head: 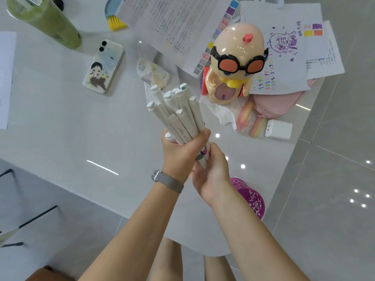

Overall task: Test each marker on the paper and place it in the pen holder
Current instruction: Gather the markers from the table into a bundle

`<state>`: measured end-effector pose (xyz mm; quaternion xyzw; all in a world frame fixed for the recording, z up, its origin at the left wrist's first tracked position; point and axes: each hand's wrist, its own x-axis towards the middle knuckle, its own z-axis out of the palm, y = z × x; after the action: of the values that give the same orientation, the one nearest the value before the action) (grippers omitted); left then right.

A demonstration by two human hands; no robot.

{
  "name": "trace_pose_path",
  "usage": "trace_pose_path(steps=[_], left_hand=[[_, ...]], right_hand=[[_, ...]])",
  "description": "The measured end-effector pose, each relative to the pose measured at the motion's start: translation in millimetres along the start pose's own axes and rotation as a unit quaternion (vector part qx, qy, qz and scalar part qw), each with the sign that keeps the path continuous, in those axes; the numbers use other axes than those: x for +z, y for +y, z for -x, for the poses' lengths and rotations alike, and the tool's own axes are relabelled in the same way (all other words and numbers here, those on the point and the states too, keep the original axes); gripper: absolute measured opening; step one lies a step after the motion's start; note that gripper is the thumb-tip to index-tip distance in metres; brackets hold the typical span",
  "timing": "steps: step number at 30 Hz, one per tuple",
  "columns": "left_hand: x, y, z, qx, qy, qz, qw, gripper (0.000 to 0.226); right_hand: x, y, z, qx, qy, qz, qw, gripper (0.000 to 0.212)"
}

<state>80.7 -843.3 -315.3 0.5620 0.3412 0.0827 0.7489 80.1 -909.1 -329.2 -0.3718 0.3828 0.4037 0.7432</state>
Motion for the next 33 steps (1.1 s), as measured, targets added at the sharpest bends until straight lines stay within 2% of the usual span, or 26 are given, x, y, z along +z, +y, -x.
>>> trace_pose_path(steps=[3, 8, 11, 15, 18, 20, 21, 22, 23, 24, 25, 26, 29, 31, 32, 33], left_hand=[[-3, -4, 3, -0.004, -0.003, -0.02, 1.0, 0.007], [-5, -11, 12, -0.074, 0.028, 0.021, 0.997, 0.004], [-10, -17, 13, -0.058, 0.036, 0.03, 0.997, 0.011], [-13, -21, 13, -0.039, 0.043, 0.057, 0.997, 0.015], [-14, -20, 12, -0.05, 0.04, 0.062, 0.996, 0.015], [-14, -18, 13, -0.081, 0.025, 0.06, 0.995, 0.01], [-15, -18, 13, -0.099, 0.013, 0.057, 0.993, 0.009], [-17, -18, 12, -0.118, -0.001, 0.053, 0.992, 0.011], [-19, -19, 12, -0.136, -0.013, 0.049, 0.989, 0.013], [-23, -19, 10, -0.154, -0.021, 0.044, 0.987, 0.015], [-26, -19, 8, -0.169, -0.024, 0.032, 0.985, 0.016], [-29, -20, 6, -0.182, -0.025, 0.012, 0.983, 0.018], [-35, -23, 1, -0.196, -0.027, -0.059, 0.979, 0.019], [-35, -25, 1, -0.214, -0.03, -0.08, 0.973, 0.023], [-34, -26, 3, -0.228, -0.031, -0.082, 0.97, 0.027], [-32, -27, 5, -0.242, -0.033, -0.077, 0.967, 0.03]], right_hand=[[-8, 2, 4, 0.02, -0.011, -0.018, 1.0, 0.041], [-22, 12, 1, 0.054, 0.06, -0.132, 0.988, 0.047], [-17, 8, -1, 0.07, 0.027, -0.153, 0.985, 0.053], [-9, 5, -3, 0.077, -0.031, -0.13, 0.988, 0.059], [-12, 4, -3, 0.076, -0.024, -0.11, 0.991, 0.055], [-16, 1, 3, 0.049, -0.006, -0.045, 0.998, 0.053], [-19, -2, 10, 0.001, 0.01, 0.038, 0.999, 0.048], [-25, -5, 18, -0.072, 0.036, 0.157, 0.984, 0.04], [-35, -10, 28, -0.17, 0.092, 0.286, 0.939, 0.03], [-47, -18, 39, -0.261, 0.125, 0.4, 0.87, 0.025], [-60, -27, 50, -0.313, 0.13, 0.478, 0.81, 0.03], [-78, -35, 57, -0.335, 0.125, 0.525, 0.772, 0.039], [-145, -53, 50, -0.321, 0.145, 0.566, 0.745, 0.062], [-192, -54, 32, -0.261, 0.162, 0.6, 0.739, 0.071], [-208, -51, 27, -0.225, 0.145, 0.638, 0.722, 0.08], [-222, -46, 23, -0.208, 0.111, 0.687, 0.687, 0.094]])
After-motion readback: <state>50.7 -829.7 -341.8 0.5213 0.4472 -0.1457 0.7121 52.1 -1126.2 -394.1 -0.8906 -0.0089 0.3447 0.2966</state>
